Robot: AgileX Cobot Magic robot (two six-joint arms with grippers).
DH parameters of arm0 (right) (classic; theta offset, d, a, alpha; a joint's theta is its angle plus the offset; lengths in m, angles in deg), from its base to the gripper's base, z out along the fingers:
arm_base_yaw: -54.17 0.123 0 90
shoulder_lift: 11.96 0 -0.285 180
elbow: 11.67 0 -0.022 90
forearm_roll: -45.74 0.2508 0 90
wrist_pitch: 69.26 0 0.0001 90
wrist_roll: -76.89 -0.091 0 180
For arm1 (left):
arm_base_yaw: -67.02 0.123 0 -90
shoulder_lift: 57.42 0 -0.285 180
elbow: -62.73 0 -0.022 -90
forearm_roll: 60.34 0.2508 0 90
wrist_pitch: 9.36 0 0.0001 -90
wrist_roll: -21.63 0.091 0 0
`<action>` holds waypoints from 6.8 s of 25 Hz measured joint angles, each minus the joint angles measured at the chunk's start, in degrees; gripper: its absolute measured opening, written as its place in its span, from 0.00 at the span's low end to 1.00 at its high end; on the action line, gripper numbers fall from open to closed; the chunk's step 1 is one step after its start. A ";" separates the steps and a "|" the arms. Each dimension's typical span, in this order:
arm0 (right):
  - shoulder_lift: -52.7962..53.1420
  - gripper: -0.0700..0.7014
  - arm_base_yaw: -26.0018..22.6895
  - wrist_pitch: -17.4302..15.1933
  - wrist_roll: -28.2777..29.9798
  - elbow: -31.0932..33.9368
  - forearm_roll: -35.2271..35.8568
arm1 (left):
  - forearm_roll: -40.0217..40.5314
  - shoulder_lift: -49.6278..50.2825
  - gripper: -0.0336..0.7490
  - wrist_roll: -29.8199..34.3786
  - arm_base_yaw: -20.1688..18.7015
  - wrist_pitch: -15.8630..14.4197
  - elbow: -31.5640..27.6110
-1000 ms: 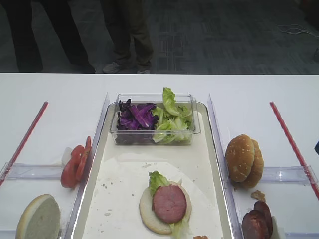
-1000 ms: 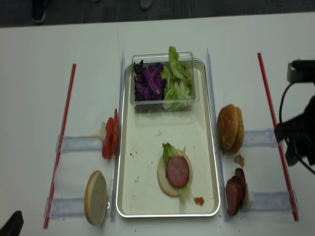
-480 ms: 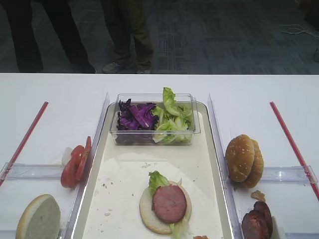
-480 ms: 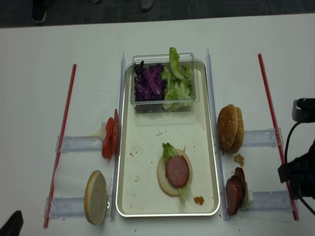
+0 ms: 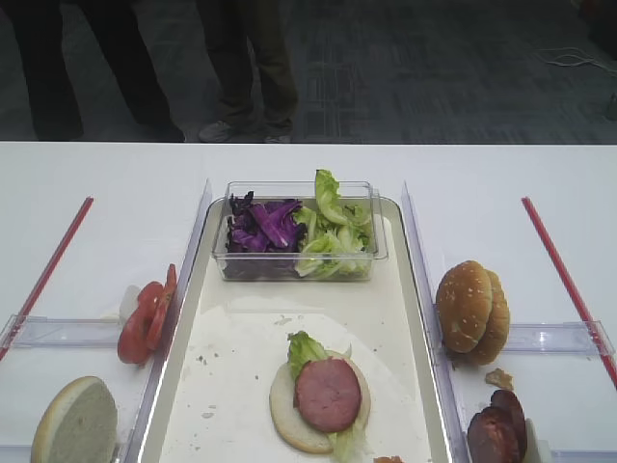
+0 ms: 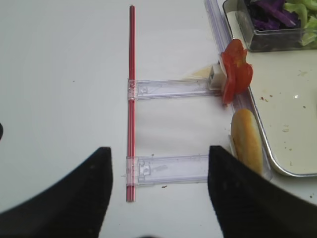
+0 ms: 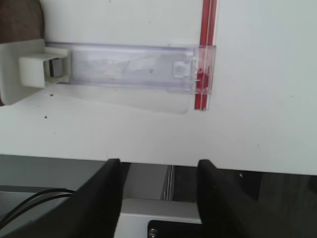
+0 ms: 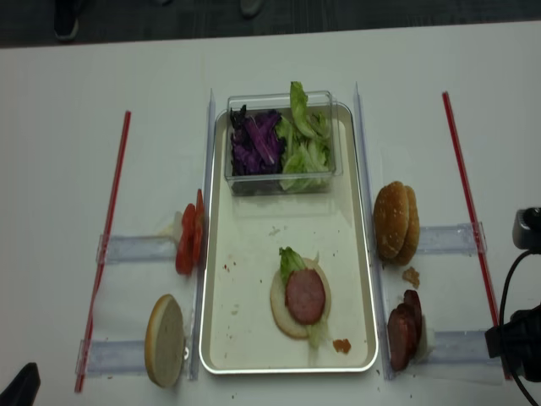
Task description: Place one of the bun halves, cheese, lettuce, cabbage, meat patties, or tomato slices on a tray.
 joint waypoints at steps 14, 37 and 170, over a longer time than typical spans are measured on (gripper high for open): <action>12.16 0.61 0.00 0.41 0.58 0.42 0.00 | 0.00 0.00 0.55 0.00 0.00 0.00 0.00; 26.01 0.61 0.00 -0.51 1.06 0.51 0.00 | 0.00 0.00 0.55 0.00 0.00 0.00 0.00; 56.25 0.66 -0.08 -2.25 0.55 0.64 -0.80 | 0.08 0.00 0.55 0.08 0.00 0.00 0.00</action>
